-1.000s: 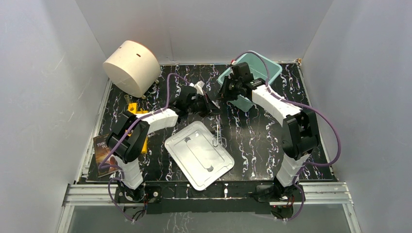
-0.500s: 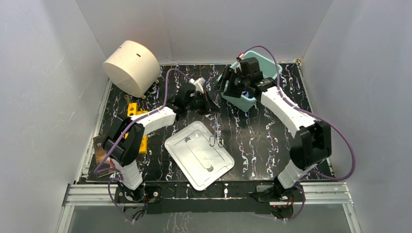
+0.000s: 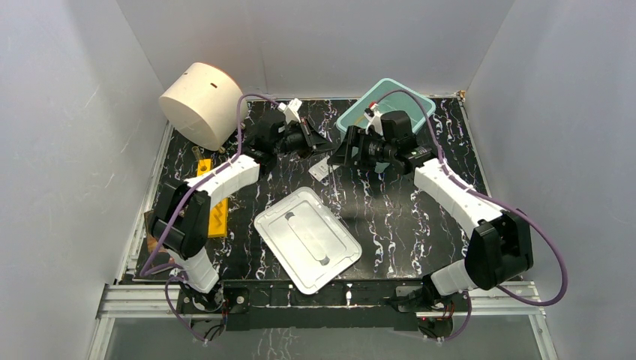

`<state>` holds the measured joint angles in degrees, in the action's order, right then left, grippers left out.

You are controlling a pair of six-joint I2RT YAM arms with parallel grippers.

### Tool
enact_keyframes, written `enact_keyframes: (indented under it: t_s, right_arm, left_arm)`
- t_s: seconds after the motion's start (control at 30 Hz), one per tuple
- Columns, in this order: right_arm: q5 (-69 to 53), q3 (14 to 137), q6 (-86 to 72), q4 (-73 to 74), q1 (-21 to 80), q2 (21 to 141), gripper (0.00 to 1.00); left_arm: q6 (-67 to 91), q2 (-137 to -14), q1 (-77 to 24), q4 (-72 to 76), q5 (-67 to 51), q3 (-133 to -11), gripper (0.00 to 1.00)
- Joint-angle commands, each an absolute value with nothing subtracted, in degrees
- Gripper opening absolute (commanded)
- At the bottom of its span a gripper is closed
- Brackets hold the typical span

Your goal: Organize the chemistry lab equipment

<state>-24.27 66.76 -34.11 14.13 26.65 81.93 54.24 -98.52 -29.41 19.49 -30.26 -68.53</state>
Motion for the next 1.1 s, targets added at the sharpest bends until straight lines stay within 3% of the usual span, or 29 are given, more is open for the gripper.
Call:
enact_keyframes:
  t_s: [0.0, 0.13, 0.33, 0.53, 0.77, 0.8, 0.9, 1.07]
  right_arm:
    - [-30.2, 64.9, -35.2, 6.8, 26.8, 80.4, 0.85]
    - [-32.0, 65.6, -37.1, 5.0, 27.1, 82.2, 0.83]
    - [-30.9, 65.3, -39.6, 2.7, 27.2, 84.0, 0.59]
    - [-32.7, 64.3, -40.9, -0.2, 27.3, 85.0, 0.45]
    - [-35.7, 63.5, -44.4, -4.6, 27.3, 85.3, 0.05]
    - [-35.8, 63.4, -44.8, -4.9, 27.3, 85.3, 0.00]
    - [-34.4, 63.5, -44.8, -4.8, 27.2, 84.6, 0.00]
    - [-29.4, 63.8, -43.4, -2.5, 27.2, 82.4, 0.00]
  left_arm:
    - [58.8, -95.2, -29.7, 22.1, -33.9, -71.9, 0.00]
    - [59.5, -95.1, -29.7, 23.5, -34.9, -72.2, 0.00]
    - [60.4, -94.5, -29.8, 24.7, -35.5, -71.5, 0.00]
    - [62.0, -94.3, -29.7, 26.9, -36.4, -71.0, 0.00]
    - [60.0, -94.0, -29.7, 25.6, -36.6, -71.7, 0.00]
    - [59.4, -94.0, -29.6, 24.7, -36.5, -72.0, 0.05]
    - [58.3, -93.7, -29.3, 22.6, -35.8, -72.6, 0.26]
    - [56.7, -93.0, -27.9, 20.0, -35.9, -72.8, 0.49]
